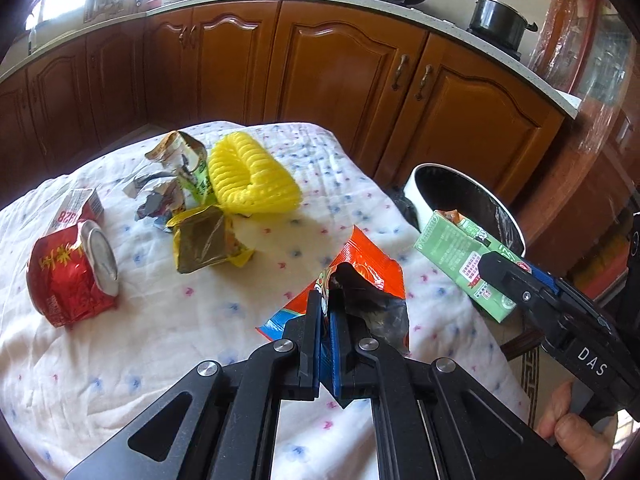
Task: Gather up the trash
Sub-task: 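Carry both items over the bin and open both tools to drop them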
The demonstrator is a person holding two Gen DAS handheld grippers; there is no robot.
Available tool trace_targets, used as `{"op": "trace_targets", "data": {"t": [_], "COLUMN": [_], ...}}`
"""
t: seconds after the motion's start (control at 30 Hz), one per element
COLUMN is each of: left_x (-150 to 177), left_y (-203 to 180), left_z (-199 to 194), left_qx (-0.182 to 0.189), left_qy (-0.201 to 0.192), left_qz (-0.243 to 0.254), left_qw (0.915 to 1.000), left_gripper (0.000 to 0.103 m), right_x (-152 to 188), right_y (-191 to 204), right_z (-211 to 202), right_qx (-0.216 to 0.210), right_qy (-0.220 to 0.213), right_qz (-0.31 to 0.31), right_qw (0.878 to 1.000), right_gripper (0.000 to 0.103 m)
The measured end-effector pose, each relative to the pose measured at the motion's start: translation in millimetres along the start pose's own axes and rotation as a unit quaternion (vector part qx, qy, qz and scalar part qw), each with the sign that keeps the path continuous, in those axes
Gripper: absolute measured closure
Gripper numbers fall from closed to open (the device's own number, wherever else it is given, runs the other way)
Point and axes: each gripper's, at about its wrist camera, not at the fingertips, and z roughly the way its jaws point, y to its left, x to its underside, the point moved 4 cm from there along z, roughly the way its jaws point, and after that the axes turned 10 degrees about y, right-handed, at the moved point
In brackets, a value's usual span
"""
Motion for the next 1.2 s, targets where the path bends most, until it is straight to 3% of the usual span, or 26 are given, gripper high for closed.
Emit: {"op": "trace_targets", "data": {"t": [0.63, 1.2], "left_x": [-50, -110], "left_y": [-86, -134], "left_z": [43, 125], "left_qx": [0.027, 0.027], "left_qy": [0.009, 0.051], "left_qz": [0.077, 0.112], "left_qw": [0.9966, 0.992], "left_gripper": [0.1, 0.1], "right_x": [-18, -49], "right_y": [-94, -152], "right_z": [-35, -10], "right_qx": [0.055, 0.088], "right_qy": [-0.041, -0.015], "right_qz": [0.066, 0.078], "right_qw": [0.995, 0.993], "right_gripper": [0.052, 0.052]}}
